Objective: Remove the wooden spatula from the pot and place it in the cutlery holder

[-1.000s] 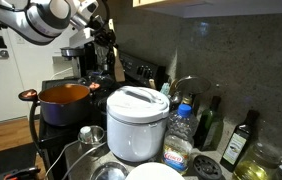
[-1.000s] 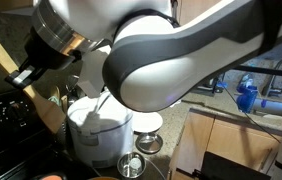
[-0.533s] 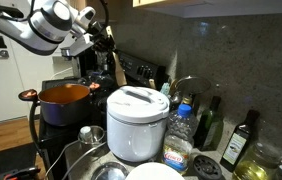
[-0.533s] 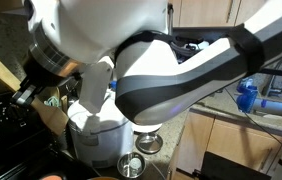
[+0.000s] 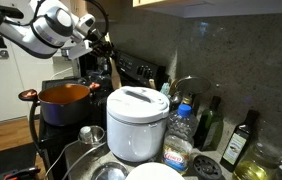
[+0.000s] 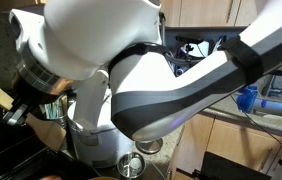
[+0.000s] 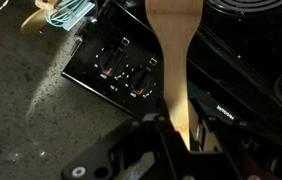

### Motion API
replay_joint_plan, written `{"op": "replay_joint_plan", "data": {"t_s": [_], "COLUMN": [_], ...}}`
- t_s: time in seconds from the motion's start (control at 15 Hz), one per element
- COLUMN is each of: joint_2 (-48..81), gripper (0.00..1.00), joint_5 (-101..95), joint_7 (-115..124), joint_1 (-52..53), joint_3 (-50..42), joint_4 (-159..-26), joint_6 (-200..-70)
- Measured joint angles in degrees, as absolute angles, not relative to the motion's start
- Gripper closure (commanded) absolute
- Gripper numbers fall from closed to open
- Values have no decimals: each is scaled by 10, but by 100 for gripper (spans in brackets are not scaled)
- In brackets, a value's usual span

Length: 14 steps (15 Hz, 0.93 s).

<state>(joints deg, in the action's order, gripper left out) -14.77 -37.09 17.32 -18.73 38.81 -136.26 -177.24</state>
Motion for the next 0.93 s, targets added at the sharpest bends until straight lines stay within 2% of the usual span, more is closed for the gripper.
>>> {"op": "replay_joint_plan", "data": {"t_s": [0.07, 0.47, 0.73, 0.93], "joint_2": [-148, -147, -152, -167], "gripper": [93, 93, 93, 93], "joint_5": [-371, -382, -430, -466], "joint_7": [173, 176, 244, 320], "joint_1": [-187, -215, -309, -413], "joint_3": [388, 400, 464, 545], "joint_4": [-1363, -1354, -1319, -1295], "joint_6": [-1772, -1773, -1787, -1824]}}
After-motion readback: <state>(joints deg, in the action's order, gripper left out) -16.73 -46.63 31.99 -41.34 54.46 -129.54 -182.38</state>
